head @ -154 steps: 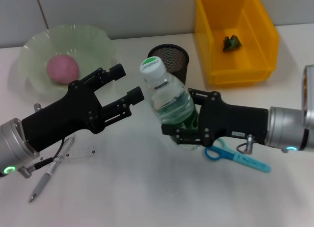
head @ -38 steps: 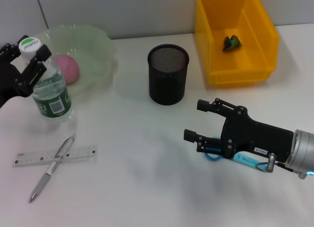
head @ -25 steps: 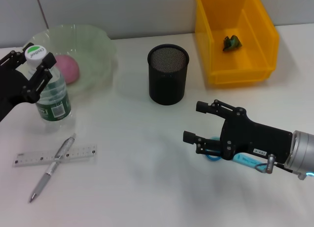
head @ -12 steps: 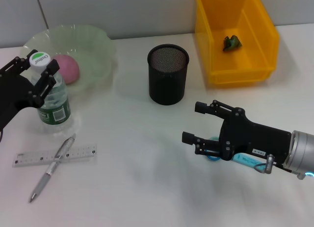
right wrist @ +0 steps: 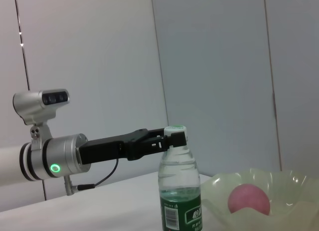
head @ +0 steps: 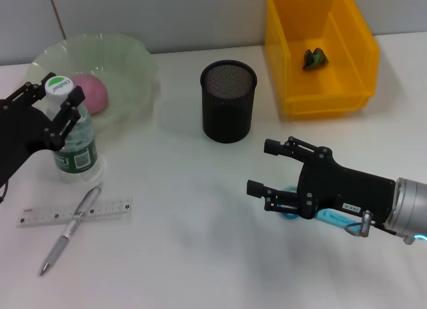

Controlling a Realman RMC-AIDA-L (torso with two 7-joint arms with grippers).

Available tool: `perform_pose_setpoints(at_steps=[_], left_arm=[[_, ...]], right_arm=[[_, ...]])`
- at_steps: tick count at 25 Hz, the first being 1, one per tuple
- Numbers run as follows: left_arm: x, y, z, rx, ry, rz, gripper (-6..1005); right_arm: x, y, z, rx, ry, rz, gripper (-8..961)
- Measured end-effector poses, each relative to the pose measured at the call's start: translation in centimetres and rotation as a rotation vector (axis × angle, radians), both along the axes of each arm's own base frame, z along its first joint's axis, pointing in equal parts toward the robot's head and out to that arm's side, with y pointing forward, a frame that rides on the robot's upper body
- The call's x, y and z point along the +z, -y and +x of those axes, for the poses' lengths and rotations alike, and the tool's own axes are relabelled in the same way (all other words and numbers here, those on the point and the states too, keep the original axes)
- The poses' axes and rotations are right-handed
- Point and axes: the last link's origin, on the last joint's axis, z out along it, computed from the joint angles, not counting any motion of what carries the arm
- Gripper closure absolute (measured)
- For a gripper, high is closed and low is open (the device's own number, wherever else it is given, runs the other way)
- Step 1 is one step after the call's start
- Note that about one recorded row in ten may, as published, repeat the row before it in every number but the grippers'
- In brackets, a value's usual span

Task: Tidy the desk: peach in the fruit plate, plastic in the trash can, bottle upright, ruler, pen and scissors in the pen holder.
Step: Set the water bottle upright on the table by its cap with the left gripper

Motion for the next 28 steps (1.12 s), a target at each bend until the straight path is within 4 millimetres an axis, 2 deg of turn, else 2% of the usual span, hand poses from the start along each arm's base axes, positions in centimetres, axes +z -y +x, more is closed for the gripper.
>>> perform_pose_setpoints(at_steps=[18,23,28], left_arm=[[0.22,0.10,-0.17,0.017,0.029,0.021,524],[0.31,0.26,0.01,0.003,0.040,0.023,299],[0.82,0.69,0.10,-0.017,0.066,0.038,256]], right_arm=[[-0.01,-0.03,-0.05,0.002,0.000,-0.001,182],[-0.02,-0.03,-0.06,0.002,0.000,-0.001,185],[-0.02,-0.06,-0.09,0.004,0.001,-0.002,189]])
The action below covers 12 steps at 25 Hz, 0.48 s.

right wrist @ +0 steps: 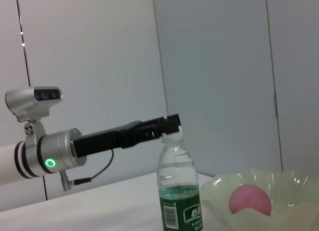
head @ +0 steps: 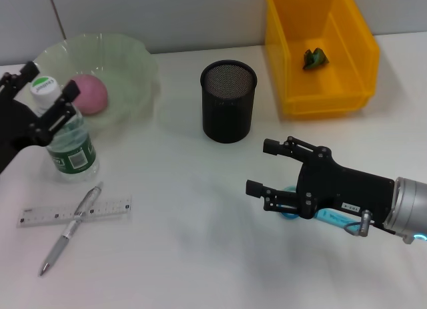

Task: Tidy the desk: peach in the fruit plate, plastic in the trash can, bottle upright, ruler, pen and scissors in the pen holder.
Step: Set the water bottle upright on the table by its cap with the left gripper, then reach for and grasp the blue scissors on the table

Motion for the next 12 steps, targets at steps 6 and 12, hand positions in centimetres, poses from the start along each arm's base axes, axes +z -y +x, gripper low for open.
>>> perform_pose_setpoints(at_steps=[6,12], left_arm=[[2.0,1.9,-0.6,-0.033,0.062,0.058,243],[3.0,4.1,-0.7,-0.112,0.048,0.055,238]], right_arm=[[0.1,0.0,0.1,-0.004,-0.002,0.002,193],[0.9,-0.3,0.2,-0.056,-0.027,-0.033,198]])
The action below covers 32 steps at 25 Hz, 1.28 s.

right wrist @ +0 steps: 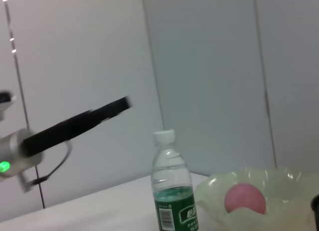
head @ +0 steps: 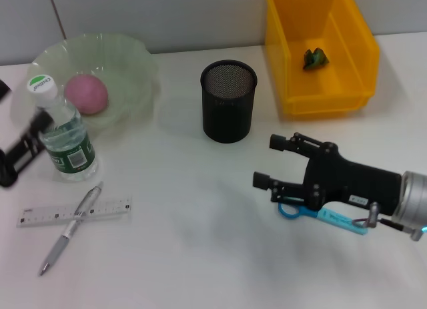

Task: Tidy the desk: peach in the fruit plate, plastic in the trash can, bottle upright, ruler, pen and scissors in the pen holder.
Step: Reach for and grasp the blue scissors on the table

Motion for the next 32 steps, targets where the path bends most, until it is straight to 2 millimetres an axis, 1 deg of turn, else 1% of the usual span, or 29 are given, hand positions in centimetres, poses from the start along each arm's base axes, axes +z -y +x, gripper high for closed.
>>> perform_pose_setpoints(at_steps=[1,3,4,5,6,7,8,9,10,13,14,15,17,18,19,20,23,24,25,29,30,32], left_arm=[[0.0,1.2,0.0,-0.056,-0.036,-0.063,237],[0.0,1.2,0.0,-0.056,-0.036,-0.063,239],[-0.5,2.6,0.1,-0.130,-0.094,-0.170,239],[-0.5,2.6,0.1,-0.130,-0.094,-0.170,240],[-1.5,3.6,0.1,-0.183,-0.141,-0.288,241],[-1.9,3.9,0.1,-0.196,-0.156,-0.338,242],[-1.9,3.9,0.1,-0.196,-0.156,-0.338,242],[-2.7,4.2,0.2,-0.210,-0.181,-0.412,242],[-2.7,4.2,0.2,-0.210,-0.181,-0.412,242],[-3.2,3.9,0.3,-0.206,-0.192,-0.460,242],[-3.3,3.9,0.3,-0.204,-0.195,-0.467,242],[-3.4,3.9,0.3,-0.203,-0.195,-0.467,242],[-3.4,3.9,0.3,-0.201,-0.196,-0.467,242],[-3.5,3.9,0.3,-0.198,-0.197,-0.465,242],[-3.6,3.8,0.2,-0.192,-0.200,-0.462,242],[-3.6,3.8,0.2,-0.192,-0.200,-0.462,242],[-3.7,3.7,0.1,-0.184,-0.205,-0.461,242],[-3.7,3.7,0.1,-0.182,-0.206,-0.461,242],[-3.7,3.7,0.1,-0.182,-0.206,-0.461,242],[-3.6,3.4,0.1,-0.176,-0.211,-0.460,242],[-3.6,3.4,0.1,-0.176,-0.211,-0.460,242],[-3.6,3.3,0.2,-0.176,-0.211,-0.460,242]], right_arm=[[0.3,-0.1,0.0,-0.011,-0.001,-0.014,199],[1.2,-0.4,0.0,-0.034,0.018,-0.063,200],[2.3,-0.9,-0.2,-0.075,0.065,-0.123,201],[2.3,-0.9,-0.2,-0.075,0.065,-0.123,201],[3.0,-1.2,-0.3,-0.105,0.102,-0.154,202],[3.7,-1.6,-0.5,-0.153,0.146,-0.190,203],[4.5,-2.1,-0.8,-0.213,0.202,-0.231,204],[5.8,-2.9,-1.4,-0.348,0.315,-0.300,204],[5.8,-2.9,-1.4,-0.348,0.315,-0.300,205],[7.9,-3.9,-3.1,-0.537,0.482,-0.353,207],[9.3,-4.2,-4.6,-0.617,0.576,-0.360,208],[9.3,-4.2,-4.6,-0.617,0.576,-0.360,209],[10.1,-4.2,-6.3,-0.629,0.638,-0.376,210],[10.3,-4.1,-7.0,-0.617,0.665,-0.387,211],[10.6,-4.2,-8.2,-0.586,0.712,-0.407,212],[10.6,-4.2,-8.2,-0.586,0.712,-0.407,212],[10.1,-4.3,-9.3,-0.532,0.802,-0.439,215],[9.3,-4.3,-9.4,-0.490,0.913,-0.443,215],[9.3,-4.3,-9.4,-0.490,0.913,-0.443,216],[7.4,-4.1,-10.0,-0.389,1.134,-0.406,219],[7.4,-4.1,-10.0,-0.389,1.134,-0.406,220],[6.8,-4.3,-10.1,-0.376,1.185,-0.380,221]])
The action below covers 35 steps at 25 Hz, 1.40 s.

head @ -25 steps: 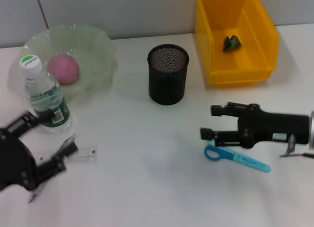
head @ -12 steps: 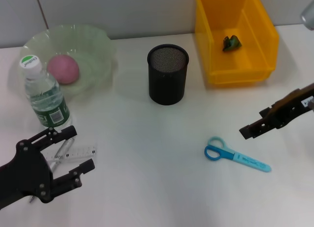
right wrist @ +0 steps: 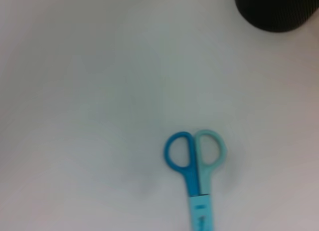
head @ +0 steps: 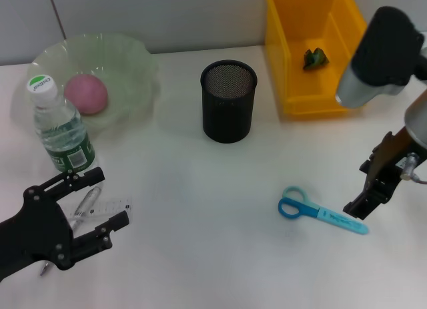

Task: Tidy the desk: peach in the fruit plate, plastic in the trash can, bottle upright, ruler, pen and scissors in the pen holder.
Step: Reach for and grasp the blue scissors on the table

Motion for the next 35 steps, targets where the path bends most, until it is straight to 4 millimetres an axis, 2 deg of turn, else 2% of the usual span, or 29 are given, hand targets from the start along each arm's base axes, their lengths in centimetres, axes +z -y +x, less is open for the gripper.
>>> perform_pose_setpoints(at_steps=[4,12,22,35], left_arm=[[-0.2,-0.2,0.0,0.008,-0.004,0.004,242],[-0.3,-0.3,0.0,0.009,-0.006,0.006,242],[-0.5,-0.6,0.2,0.009,-0.009,0.007,242],[-0.5,-0.6,0.3,0.005,-0.006,0.007,242]], right_arm=[[-1.2,-0.2,0.1,0.023,0.034,-0.003,224],[-2.9,-0.4,0.7,-0.037,-0.003,-0.012,230],[-4.0,-1.4,1.2,-0.060,0.001,-0.001,237],[-4.6,-1.6,1.5,-0.068,0.010,-0.023,247]])
